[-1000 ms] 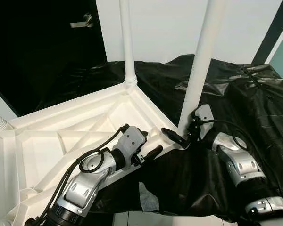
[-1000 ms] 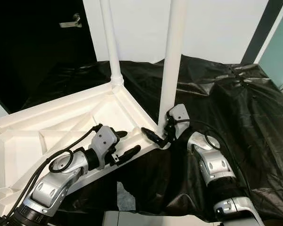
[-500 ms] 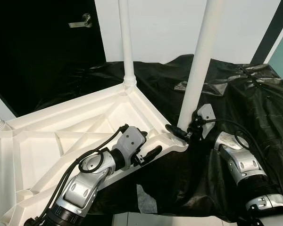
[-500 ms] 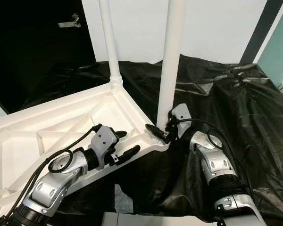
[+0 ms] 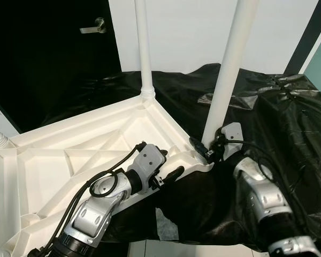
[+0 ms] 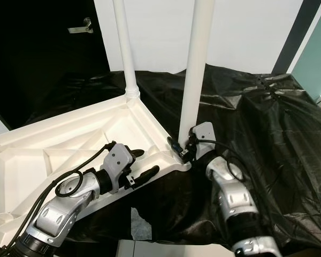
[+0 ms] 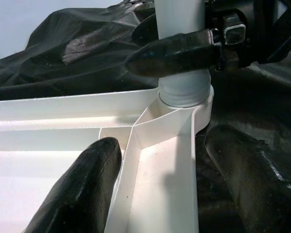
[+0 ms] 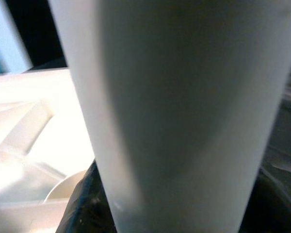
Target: Building children table
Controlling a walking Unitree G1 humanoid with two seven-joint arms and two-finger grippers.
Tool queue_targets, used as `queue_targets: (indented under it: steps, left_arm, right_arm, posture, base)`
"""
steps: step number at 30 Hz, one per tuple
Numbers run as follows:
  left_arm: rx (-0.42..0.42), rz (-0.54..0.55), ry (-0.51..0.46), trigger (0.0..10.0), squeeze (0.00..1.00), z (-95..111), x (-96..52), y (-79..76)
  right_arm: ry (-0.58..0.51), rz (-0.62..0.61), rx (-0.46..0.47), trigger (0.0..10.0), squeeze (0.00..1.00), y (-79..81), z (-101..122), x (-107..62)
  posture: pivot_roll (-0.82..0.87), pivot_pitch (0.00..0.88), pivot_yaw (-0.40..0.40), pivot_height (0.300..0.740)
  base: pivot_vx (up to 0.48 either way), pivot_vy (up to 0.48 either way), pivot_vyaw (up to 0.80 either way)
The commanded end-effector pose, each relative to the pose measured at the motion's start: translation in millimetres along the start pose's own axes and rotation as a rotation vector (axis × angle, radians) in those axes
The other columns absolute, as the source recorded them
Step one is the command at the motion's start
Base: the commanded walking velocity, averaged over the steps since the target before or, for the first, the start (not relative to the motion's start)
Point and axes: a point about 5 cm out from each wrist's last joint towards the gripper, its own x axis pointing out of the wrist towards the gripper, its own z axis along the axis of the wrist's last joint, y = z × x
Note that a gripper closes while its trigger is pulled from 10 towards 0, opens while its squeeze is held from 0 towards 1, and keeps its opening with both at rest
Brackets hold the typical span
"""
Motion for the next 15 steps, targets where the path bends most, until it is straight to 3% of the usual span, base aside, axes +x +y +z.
queue_targets:
  steps: [1, 8, 15]
  left_arm:
    - [-0.010, -0.060, 0.005, 10.0, 0.00, -2, -0.9, -4.8]
    - [-0.011, -0.068, 0.009, 10.0, 0.00, -2, -1.0, -5.7]
    - [-0.012, -0.072, 0.007, 10.0, 0.00, -2, -1.0, -7.6]
  right_arm:
    - [0.111, -0.036, 0.010, 10.0, 0.00, 1.7, -21, -6.4]
    - [0.133, -0.255, 0.091, 10.0, 0.00, 15.4, -26, -8.9]
    - [0.134, -0.355, 0.129, 10.0, 0.00, 29.9, -24, -7.7]
  posture:
    - [-0.01, 0.000, 0.007, 0.740]
    - [0.00, 0.000, 0.003, 0.740]
    - [0.00, 0.000, 0.002, 0.740]
  base:
    - [0.000, 0.000, 0.00]
    - [0.000, 0.000, 0.00]
    - [0.000, 0.000, 0.00]
